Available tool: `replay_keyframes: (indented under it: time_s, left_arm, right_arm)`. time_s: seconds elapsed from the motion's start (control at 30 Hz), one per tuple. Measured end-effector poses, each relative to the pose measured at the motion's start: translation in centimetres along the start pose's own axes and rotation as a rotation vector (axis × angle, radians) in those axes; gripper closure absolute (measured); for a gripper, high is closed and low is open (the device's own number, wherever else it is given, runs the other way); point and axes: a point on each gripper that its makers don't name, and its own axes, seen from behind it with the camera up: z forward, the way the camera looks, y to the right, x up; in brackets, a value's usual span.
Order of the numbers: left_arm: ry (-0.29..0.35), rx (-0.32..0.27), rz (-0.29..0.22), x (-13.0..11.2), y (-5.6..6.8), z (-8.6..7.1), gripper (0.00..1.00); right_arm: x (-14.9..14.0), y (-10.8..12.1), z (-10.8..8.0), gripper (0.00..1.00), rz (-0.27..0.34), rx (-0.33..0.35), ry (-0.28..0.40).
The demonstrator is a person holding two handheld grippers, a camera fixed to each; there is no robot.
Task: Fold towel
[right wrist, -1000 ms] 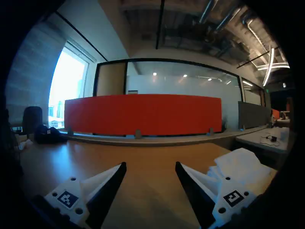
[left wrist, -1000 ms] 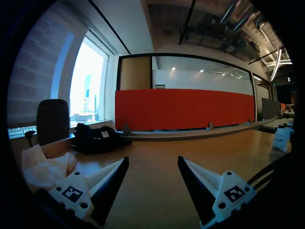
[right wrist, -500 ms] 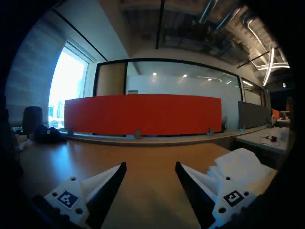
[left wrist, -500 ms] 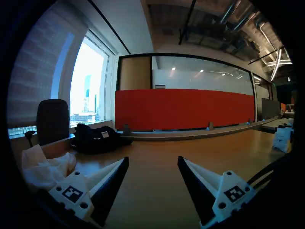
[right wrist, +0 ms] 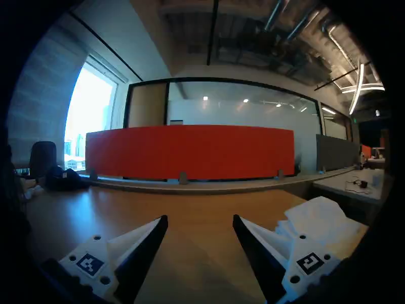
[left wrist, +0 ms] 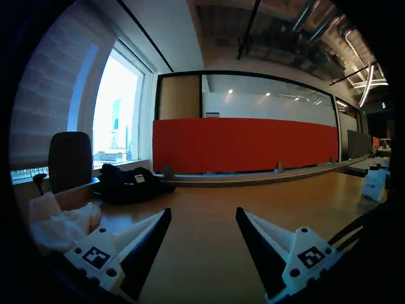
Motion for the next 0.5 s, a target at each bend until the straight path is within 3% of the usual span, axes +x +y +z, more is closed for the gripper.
replay_keyframes:
  time_s: [0.5]
  left_arm:
    - [-0.001, 0.0, -0.002, -0.02, -0.19, 0.03, 0.06]
  right_arm:
    - [0.08, 0.03, 0.02, 0.01, 0.0, 0.0, 0.0]
